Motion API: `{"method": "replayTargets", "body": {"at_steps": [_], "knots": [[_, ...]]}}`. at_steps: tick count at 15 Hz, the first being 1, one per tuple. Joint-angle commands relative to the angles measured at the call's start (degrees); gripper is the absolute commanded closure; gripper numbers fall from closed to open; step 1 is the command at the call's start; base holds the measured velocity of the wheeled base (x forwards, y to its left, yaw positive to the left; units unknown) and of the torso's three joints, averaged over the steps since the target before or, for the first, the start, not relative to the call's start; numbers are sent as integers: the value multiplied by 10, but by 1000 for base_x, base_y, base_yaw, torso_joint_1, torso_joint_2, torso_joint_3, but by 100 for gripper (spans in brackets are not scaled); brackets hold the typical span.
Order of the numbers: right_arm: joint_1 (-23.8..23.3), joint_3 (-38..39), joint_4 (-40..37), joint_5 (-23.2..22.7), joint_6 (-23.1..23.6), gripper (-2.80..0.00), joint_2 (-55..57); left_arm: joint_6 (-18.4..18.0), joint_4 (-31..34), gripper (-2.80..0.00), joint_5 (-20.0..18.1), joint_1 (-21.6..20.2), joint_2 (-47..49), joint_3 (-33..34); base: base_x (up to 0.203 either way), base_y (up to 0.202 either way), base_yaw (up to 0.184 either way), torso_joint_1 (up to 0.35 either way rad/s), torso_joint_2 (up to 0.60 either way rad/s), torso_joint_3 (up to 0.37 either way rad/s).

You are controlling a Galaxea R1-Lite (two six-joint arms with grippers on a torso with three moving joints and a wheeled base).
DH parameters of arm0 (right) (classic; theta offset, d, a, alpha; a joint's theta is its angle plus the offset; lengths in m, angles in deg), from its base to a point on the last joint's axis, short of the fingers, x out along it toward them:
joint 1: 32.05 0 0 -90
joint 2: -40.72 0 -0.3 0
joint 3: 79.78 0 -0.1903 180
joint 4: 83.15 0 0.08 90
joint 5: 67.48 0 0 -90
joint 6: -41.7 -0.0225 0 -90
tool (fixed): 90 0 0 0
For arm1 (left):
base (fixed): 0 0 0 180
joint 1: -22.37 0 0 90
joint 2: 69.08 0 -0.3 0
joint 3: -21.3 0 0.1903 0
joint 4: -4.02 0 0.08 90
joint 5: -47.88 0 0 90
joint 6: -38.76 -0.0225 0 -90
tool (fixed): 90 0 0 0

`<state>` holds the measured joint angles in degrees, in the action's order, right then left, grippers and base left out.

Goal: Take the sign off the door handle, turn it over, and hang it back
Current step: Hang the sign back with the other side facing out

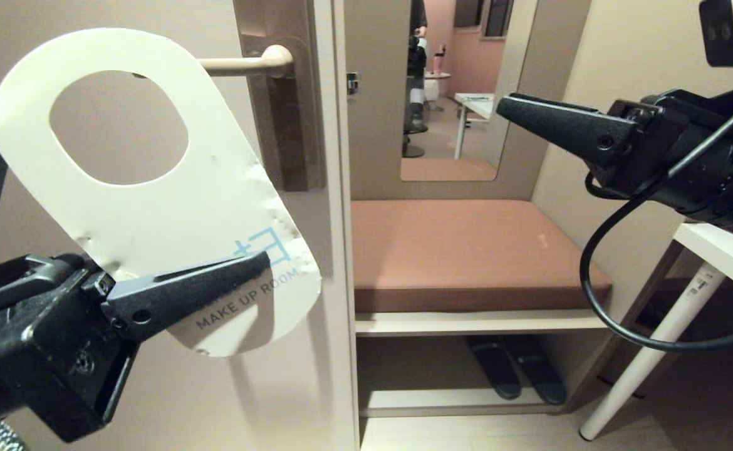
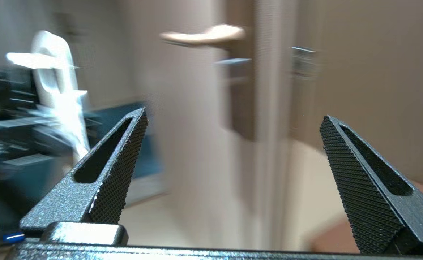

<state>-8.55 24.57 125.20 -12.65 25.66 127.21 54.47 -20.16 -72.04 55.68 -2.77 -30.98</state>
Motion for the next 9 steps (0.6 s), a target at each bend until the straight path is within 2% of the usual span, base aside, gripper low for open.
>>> {"method": "replayTargets", "body": {"at_steps": [1, 3, 5, 6, 9], "knots": [[-13, 25, 3, 21, 11, -280, -15, -11, -2, 0, 11, -60, -1, 6, 0, 0, 0, 0, 0, 0], [-16, 62, 3, 66, 32, -280, -35, -30, -3, 0, 18, -107, -2, 14, 0, 0, 0, 0, 0, 0], [-17, 93, 4, 90, 42, -280, -58, -52, -3, 0, 26, -147, -3, 21, 0, 0, 0, 0, 0, 0], [-17, 109, 14, 107, 42, 0, -69, -61, -3, 0, 40, -165, -3, 26, 0, 0, 0, 0, 0, 0], [-22, 168, 40, 135, 45, 0, -101, -66, -3, 0, 85, -191, -15, 45, 0, 0, 0, 0, 0, 0]]}}
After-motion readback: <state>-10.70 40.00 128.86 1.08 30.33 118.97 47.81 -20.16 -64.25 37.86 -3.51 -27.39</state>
